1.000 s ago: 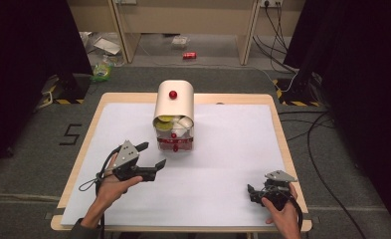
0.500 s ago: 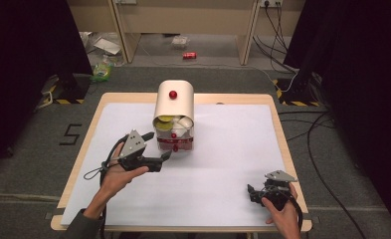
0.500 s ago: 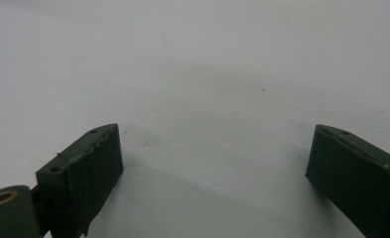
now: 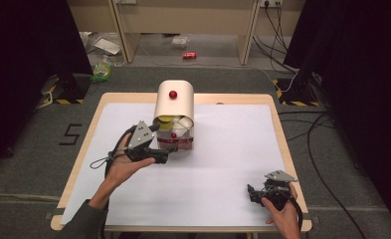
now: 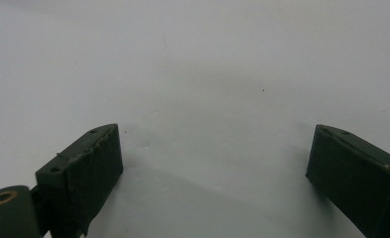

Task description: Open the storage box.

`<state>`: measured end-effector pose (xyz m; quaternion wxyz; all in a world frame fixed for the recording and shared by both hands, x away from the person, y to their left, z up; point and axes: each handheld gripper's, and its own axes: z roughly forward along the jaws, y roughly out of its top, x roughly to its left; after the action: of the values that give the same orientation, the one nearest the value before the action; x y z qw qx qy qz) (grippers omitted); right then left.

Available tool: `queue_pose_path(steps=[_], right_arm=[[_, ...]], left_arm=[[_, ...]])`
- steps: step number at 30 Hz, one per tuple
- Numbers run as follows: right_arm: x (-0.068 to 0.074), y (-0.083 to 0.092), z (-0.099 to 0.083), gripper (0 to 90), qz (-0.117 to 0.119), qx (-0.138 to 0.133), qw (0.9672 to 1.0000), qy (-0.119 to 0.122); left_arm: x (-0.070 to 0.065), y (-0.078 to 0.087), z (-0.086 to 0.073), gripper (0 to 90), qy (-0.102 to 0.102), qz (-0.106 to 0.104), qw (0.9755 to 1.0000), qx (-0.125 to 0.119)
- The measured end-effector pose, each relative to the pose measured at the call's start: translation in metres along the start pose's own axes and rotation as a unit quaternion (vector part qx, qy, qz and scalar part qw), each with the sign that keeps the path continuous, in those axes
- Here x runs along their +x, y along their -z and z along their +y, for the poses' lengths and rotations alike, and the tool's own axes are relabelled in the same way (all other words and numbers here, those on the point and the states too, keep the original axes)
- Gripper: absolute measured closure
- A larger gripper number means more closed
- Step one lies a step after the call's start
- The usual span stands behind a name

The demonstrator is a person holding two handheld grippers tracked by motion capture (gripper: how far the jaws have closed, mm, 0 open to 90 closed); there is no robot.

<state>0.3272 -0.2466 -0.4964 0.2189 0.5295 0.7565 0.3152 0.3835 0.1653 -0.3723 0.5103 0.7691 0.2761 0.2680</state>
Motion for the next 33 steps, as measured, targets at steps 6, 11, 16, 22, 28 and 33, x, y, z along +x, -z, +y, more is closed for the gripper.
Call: queue_pose_path(steps=[6, 11, 16, 22, 28, 33], right_arm=[[0.000, 0.000, 0.000, 7.4, 0.000, 0.000, 1.0000, 0.000], [0.000, 0.000, 0.000, 7.3, 0.000, 0.000, 1.0000, 0.001], [0.000, 0.000, 0.000, 7.2, 0.000, 0.000, 1.0000, 0.001], [0.000, 0.000, 0.000, 7.2, 0.000, 0.000, 1.0000, 0.001], [0.000, 0.000, 0.000, 7.1, 0.000, 0.000, 1.0000, 0.001], [0.000, 0.000, 0.000, 7.1, 0.000, 0.000, 1.0000, 0.001]], left_arm=[[0.001, -0.008, 0.002, 17.0, -0.008, 0.002, 0.9999, 0.006], [0.000, -0.017, 0.002, 19.3, -0.011, 0.001, 0.9999, 0.012], [0.001, -0.024, 0.000, 20.8, -0.014, 0.004, 0.9997, 0.019], [0.002, -0.027, -0.001, 21.3, -0.011, 0.007, 0.9996, 0.024], [0.006, -0.026, -0.001, 22.6, 0.000, 0.003, 0.9995, 0.030], [0.006, -0.024, 0.000, 22.6, 0.011, 0.002, 0.9994, 0.034]])
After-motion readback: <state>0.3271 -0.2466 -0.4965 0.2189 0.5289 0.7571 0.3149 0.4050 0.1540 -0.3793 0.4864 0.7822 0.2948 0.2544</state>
